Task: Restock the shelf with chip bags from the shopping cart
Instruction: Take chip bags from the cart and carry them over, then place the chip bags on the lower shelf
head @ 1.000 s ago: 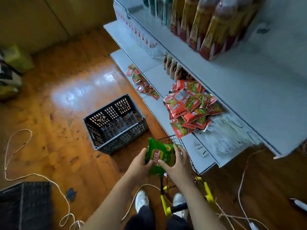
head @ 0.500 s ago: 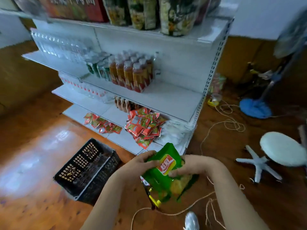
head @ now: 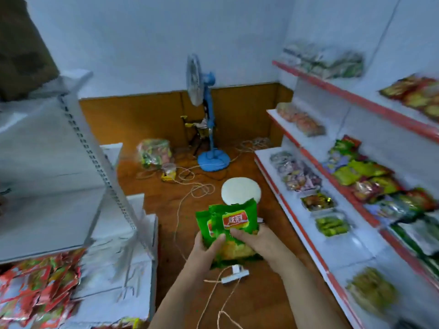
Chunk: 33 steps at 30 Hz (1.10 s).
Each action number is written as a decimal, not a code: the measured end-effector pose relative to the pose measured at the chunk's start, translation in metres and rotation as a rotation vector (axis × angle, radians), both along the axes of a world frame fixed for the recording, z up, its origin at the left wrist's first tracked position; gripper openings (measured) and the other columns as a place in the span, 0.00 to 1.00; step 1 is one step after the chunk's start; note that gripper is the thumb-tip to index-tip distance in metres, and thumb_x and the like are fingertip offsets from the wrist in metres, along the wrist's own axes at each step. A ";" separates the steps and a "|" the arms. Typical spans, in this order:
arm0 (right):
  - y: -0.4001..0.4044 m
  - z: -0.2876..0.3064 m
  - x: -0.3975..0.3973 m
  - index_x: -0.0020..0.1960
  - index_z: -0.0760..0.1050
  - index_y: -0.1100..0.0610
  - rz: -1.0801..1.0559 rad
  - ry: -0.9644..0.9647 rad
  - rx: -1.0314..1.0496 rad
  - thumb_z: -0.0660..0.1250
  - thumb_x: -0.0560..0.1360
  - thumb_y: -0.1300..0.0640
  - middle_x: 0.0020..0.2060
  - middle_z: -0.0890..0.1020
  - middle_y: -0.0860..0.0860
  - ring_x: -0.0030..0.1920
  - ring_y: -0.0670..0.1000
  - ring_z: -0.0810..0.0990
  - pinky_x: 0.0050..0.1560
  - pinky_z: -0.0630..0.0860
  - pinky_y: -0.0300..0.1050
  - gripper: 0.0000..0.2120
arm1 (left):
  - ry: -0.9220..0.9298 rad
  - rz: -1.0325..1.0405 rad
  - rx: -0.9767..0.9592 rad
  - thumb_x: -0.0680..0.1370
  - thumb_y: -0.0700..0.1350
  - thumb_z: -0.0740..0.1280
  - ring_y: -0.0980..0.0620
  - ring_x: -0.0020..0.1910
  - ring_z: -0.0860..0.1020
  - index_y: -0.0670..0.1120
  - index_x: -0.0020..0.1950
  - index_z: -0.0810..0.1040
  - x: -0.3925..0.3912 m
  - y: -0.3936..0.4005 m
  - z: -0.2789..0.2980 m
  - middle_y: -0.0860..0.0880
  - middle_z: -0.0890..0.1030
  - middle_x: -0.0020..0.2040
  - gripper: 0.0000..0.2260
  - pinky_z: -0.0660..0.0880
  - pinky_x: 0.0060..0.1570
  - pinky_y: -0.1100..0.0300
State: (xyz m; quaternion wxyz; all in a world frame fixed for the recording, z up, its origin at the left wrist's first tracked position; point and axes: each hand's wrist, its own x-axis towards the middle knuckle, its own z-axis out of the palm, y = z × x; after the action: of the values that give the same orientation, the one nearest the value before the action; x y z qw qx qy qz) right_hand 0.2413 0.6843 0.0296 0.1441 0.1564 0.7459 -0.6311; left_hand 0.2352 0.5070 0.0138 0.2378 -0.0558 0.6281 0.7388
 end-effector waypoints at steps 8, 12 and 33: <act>0.139 -0.006 -0.020 0.63 0.69 0.38 -0.300 0.028 -0.073 0.58 0.73 0.30 0.52 0.82 0.41 0.50 0.43 0.82 0.46 0.78 0.37 0.23 | 0.047 -0.256 -0.059 0.76 0.49 0.71 0.53 0.49 0.85 0.52 0.66 0.69 -0.073 0.175 -0.004 0.51 0.84 0.55 0.20 0.81 0.43 0.62; 0.173 -0.018 -0.058 0.68 0.66 0.38 -0.366 0.050 -0.098 0.63 0.69 0.29 0.58 0.82 0.44 0.54 0.47 0.83 0.57 0.81 0.49 0.30 | 0.055 -0.295 -0.136 0.73 0.53 0.73 0.50 0.51 0.84 0.50 0.67 0.71 -0.128 0.221 -0.012 0.49 0.83 0.57 0.25 0.82 0.51 0.55; 0.364 -0.015 -0.344 0.61 0.73 0.45 -1.014 0.149 -0.049 0.71 0.74 0.49 0.60 0.79 0.47 0.54 0.48 0.80 0.52 0.75 0.42 0.17 | 0.234 -0.634 -0.234 0.66 0.58 0.79 0.50 0.44 0.85 0.48 0.65 0.74 -0.462 0.469 -0.024 0.48 0.84 0.53 0.32 0.83 0.42 0.52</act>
State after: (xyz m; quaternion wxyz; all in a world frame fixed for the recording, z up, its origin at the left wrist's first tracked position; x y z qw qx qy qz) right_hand -0.1026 1.0485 0.0144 -0.2303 0.4496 0.5697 -0.6483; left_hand -0.2269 0.9758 -0.0105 0.3737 0.1997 0.7176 0.5527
